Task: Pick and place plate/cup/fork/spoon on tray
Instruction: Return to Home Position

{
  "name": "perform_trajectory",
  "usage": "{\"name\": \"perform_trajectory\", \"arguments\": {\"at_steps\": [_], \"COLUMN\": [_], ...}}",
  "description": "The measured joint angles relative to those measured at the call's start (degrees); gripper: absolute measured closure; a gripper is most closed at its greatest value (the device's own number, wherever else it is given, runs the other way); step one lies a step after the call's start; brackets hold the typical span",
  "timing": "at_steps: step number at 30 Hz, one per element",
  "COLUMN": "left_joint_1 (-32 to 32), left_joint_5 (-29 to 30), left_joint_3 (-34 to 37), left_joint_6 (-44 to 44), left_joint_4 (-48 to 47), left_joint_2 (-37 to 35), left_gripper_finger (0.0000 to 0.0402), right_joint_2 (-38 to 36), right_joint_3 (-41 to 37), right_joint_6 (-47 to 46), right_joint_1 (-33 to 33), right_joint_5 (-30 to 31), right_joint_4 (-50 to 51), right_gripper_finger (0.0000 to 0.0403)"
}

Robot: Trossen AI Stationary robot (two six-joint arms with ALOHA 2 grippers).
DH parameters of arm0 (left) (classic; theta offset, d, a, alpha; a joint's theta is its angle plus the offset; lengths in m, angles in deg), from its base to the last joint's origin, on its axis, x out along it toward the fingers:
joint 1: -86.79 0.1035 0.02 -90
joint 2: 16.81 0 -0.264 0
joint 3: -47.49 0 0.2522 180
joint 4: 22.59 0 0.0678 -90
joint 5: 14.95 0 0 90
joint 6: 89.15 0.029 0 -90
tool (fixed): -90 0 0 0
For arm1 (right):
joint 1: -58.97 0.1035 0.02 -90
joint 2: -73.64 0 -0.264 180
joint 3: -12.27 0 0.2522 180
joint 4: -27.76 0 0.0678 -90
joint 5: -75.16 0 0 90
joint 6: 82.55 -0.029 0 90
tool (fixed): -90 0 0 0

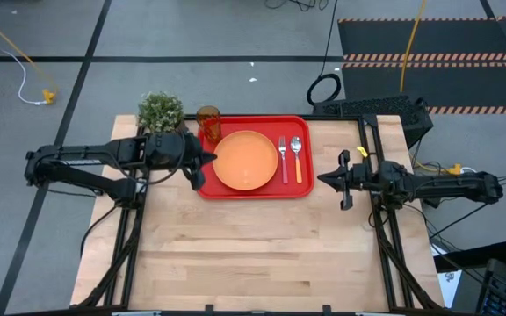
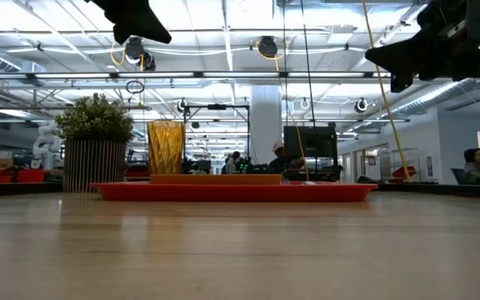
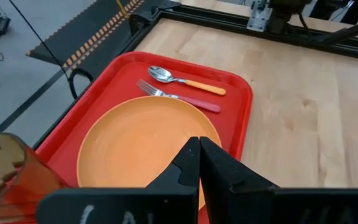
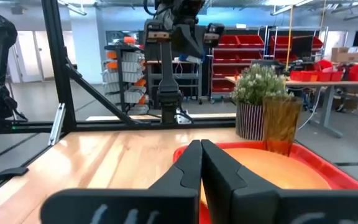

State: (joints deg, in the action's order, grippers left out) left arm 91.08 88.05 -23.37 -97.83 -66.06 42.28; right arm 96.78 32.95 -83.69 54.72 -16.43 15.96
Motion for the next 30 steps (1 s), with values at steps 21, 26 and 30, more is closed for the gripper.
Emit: {"name": "perform_trajectory", "arguments": {"at_steps": [21, 26, 30], "left_joint_1": [0.89, 0.89, 0.95], "left_joint_5": [-0.1, -0.09, -0.07], "left_joint_3": [0.0, 0.0, -0.02], "left_joint_6": [-3.35, -3.2, -2.54], "left_joint_4": [0.0, 0.0, 0.0], "left_joint_2": [0.02, 0.02, 0.02], "left_gripper_finger": [0.0396, 0.0399, 0.0394], "right_joint_2": [-3.75, -7.22, -10.13], "right_joint_3": [-2.69, -3.27, -4.55], "right_joint_6": [-0.37, -0.31, -1.3], "right_joint_1": [0.79, 1.4, 1.42], "right_joint_5": [1.53, 1.54, 1.53], "right_joint_4": [0.61, 3.0, 3.43], "right_gripper_finger": [0.0403, 0.0403, 0.0403]}}
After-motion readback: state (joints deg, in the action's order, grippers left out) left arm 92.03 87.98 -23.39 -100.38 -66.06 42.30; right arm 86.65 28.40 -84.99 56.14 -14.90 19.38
